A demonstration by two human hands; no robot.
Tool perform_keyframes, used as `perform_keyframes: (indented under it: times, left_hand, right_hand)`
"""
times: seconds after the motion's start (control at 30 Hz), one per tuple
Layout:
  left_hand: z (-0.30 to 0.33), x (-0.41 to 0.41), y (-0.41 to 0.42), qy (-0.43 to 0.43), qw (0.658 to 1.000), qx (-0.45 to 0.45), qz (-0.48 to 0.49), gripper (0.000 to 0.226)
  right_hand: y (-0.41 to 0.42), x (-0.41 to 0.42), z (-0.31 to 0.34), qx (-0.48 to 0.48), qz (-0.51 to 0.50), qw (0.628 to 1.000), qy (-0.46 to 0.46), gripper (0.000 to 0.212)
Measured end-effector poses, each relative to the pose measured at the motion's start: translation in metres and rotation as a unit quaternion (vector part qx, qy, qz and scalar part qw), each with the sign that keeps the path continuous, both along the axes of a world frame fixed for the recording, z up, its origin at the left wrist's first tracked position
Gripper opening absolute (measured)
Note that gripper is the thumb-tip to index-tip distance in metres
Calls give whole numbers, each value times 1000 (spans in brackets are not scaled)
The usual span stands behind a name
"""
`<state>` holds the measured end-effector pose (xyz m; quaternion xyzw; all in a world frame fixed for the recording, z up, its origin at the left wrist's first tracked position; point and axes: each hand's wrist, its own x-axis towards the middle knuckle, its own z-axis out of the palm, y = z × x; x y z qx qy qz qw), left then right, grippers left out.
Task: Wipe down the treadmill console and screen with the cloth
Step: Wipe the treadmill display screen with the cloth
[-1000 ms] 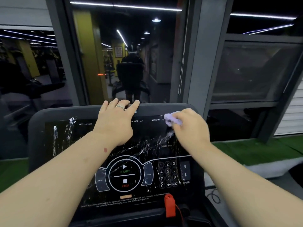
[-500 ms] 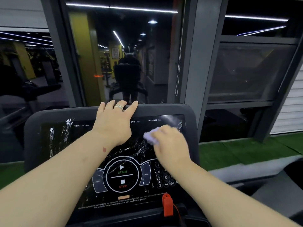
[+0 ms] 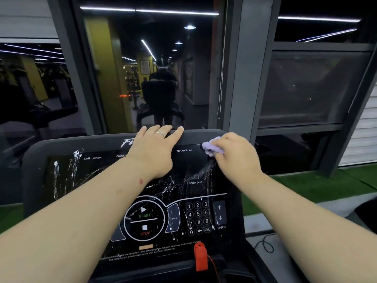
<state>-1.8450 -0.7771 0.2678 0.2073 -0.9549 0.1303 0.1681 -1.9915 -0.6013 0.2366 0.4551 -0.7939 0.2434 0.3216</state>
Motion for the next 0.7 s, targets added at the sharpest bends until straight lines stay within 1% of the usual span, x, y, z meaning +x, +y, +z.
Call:
perform_keyframes:
  times: [0.03, 0.07, 0.13, 0.17, 0.2, 0.23, 0.27, 0.3, 0.33, 0.37, 0.4, 0.43, 0.5, 0.53, 0.57, 0.63, 0.7]
  left_hand:
    - [-1, -4, 3, 0, 1000, -2, -1, 86]
    - [-2, -8, 7, 2, 1000, -4, 1, 86]
    - [-5, -12, 12, 7, 1000, -5, 11, 86]
    - [-6, -13, 14, 10, 1000, -5, 14, 86]
    - [-8, -13, 14, 15, 1000, -9, 16, 86]
    - [-9, -13, 14, 19, 1000, -13, 17, 85]
    - [-10, -13, 14, 22, 1000, -15, 16, 84]
    - [-11, -13, 13, 27, 999, -14, 15, 83]
    - [-12, -13, 13, 32, 999, -12, 15, 81]
    - [-12, -13, 12, 37, 999, -10, 15, 80]
    - [-13, -13, 12, 39, 999, -10, 15, 79]
    - [-13, -13, 12, 41, 999, -12, 14, 79]
    - [-14, -13, 12, 46, 999, -16, 14, 78]
    - [-15, -13, 12, 49, 999, -16, 14, 78]
    - [-15, -14, 12, 51, 998, -16, 13, 78]
    - [-15, -15, 12, 55, 998, -16, 11, 78]
    - [-16, -15, 10, 61, 998, -18, 10, 79]
  right_hand:
    - [1, 2, -3, -29, -9, 999, -9, 21]
    - [0, 7, -13, -35, -1, 999, -7, 23]
    - [3, 20, -46, 15, 45, 999, 16, 27]
    - [8, 19, -56, 49, 74, 995, 41, 25]
    - [11, 13, -52, 74, 96, 991, 60, 22]
    - [11, 3, -42, 79, 100, 989, 67, 20]
    - [10, -6, -30, 55, 85, 992, 72, 20]
    - [7, -11, -19, 8, 60, 996, 62, 22]
    - [4, -11, -15, -42, 37, 998, 35, 23]
    - [2, -7, -21, -76, 25, 997, 11, 24]
    - [1, -1, -34, -76, 26, 997, 2, 25]
    - [2, 6, -50, -50, 41, 998, -2, 26]
    - [13, 17, -69, 32, 95, 994, 36, 25]
    - [17, 12, -62, 58, 113, 991, 51, 24]
    - [17, 4, -48, 60, 112, 990, 54, 23]
    - [10, -12, -23, -12, 57, 998, 38, 22]
    - [5, -12, -28, -77, 15, 997, -12, 21]
